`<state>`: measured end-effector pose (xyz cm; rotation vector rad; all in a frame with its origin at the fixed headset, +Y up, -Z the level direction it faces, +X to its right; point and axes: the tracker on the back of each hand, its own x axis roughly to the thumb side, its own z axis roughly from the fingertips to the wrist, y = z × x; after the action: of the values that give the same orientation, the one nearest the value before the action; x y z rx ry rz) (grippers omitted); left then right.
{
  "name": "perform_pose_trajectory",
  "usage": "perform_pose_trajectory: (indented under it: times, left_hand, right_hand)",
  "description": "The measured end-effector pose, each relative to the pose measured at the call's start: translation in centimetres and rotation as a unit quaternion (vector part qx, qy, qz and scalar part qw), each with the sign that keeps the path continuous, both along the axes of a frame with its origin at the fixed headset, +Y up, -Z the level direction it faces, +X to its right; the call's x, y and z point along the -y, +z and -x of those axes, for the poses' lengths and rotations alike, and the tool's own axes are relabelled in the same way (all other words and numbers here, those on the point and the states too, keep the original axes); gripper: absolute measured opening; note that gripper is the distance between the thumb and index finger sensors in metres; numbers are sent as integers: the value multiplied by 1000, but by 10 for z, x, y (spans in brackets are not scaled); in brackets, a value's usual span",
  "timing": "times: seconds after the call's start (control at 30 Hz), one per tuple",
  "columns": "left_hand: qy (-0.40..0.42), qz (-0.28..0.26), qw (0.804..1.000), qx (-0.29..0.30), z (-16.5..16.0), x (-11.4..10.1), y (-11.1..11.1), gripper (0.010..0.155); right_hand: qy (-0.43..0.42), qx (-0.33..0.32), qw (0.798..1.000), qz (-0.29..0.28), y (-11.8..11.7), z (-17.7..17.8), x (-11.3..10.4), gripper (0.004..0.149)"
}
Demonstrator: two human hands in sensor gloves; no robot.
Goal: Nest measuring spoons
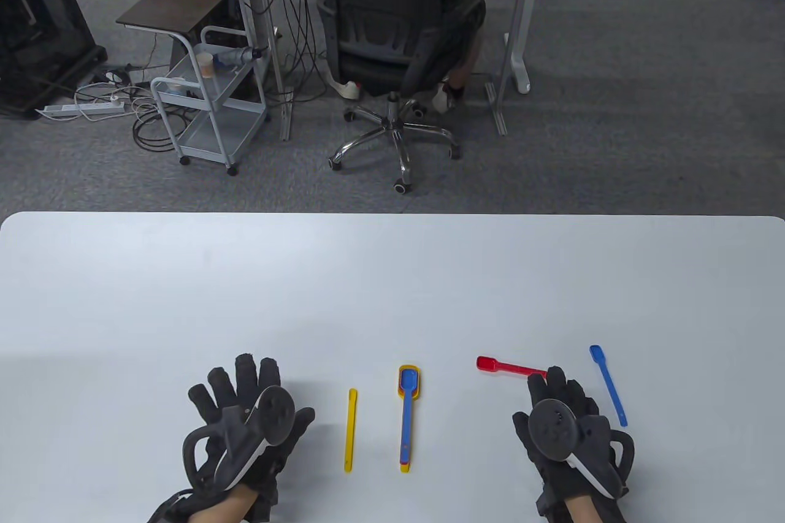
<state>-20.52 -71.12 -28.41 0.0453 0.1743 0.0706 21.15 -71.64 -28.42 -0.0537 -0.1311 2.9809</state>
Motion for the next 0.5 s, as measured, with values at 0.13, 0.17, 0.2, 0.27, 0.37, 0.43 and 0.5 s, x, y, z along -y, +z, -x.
perform_pose_trajectory:
  times: [0.13, 0.17, 0.2, 0.27, 0.37, 0.43, 0.5]
  left_hand:
    - [-10, -6, 1000, 4, 0, -1, 4, 98]
    - [-10, -6, 1000, 3, 0, -1, 5, 98]
    - [-6, -7, 1000, 3, 0, -2, 5, 98]
    - [-2, -9, 1000, 0, 1, -4, 5, 98]
    - [-3, -12, 1000, -2, 2, -4, 6, 98]
    - [-4, -10, 1000, -3, 2, -4, 6, 98]
    - [4, -4, 1000, -7, 3, -4, 7, 97]
  right_hand:
    - [19, -1, 1000, 6, -4, 2, 1, 67]
    - [26, -3, 1000, 7, -7, 2, 0, 67]
    - [31, -3, 999, 7, -9, 2, 0, 66]
    - [41, -5, 999, 10, -14, 2, -2, 66]
    - [56, -2, 998, 12, -25, 0, -6, 66]
    - [63, 2, 998, 15, -33, -2, -9, 66]
    - [72, 3, 997, 23, -43, -4, -10, 66]
